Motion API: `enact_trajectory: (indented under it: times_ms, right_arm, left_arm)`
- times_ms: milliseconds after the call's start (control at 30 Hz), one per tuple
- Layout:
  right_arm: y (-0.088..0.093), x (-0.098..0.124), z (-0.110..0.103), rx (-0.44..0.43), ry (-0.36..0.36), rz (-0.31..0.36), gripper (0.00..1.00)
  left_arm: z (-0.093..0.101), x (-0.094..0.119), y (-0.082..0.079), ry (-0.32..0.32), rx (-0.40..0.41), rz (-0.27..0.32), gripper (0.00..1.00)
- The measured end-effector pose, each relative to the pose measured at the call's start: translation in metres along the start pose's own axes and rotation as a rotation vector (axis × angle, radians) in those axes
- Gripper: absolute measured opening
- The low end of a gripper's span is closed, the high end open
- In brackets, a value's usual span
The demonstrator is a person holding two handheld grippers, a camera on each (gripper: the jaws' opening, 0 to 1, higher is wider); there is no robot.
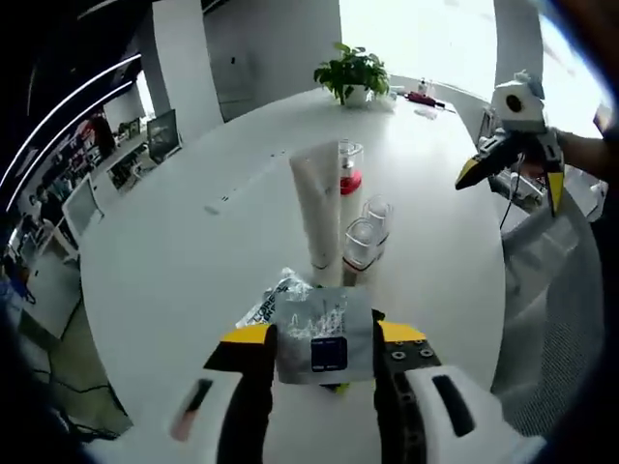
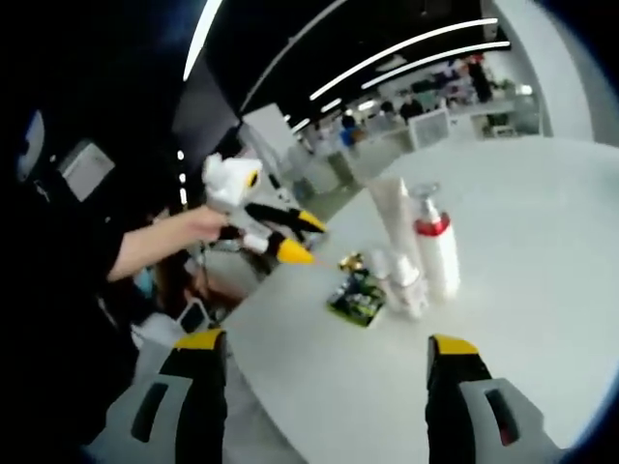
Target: Arrange the skincare products in the storage area until every visible bottle or jar stands upright without overlapping.
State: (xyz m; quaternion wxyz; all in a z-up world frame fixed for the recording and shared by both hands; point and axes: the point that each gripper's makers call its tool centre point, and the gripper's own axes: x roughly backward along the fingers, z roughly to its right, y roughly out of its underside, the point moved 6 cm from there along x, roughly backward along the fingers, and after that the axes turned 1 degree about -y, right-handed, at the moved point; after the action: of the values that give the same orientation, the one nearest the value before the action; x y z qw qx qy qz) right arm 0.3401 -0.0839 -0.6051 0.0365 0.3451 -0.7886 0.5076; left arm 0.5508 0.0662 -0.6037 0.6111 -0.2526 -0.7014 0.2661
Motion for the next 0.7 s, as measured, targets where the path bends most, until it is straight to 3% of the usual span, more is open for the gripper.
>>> enact_trajectory:
  times_ms: [167,400,700]
  right_arm:
    - [-0.005,0.001,-0.005,0.008,-0.014,0.006,0.82]
    - [-0.013,0.003,-0.015,0.014,-0.041,0.020,0.82]
    - [-0.018,0.008,-0.025,-0.034,-0.081,0.042,0.77]
  left_arm:
    - [0.008,0.017,-0.012,-0.014,-0.024,0.029,0.45]
    - [0.025,0.036,-0.027,-0.033,-0.110,0.042,0.45]
    - [0.049,0.056,-0.038,-0.043,-0.184,0.057,0.45]
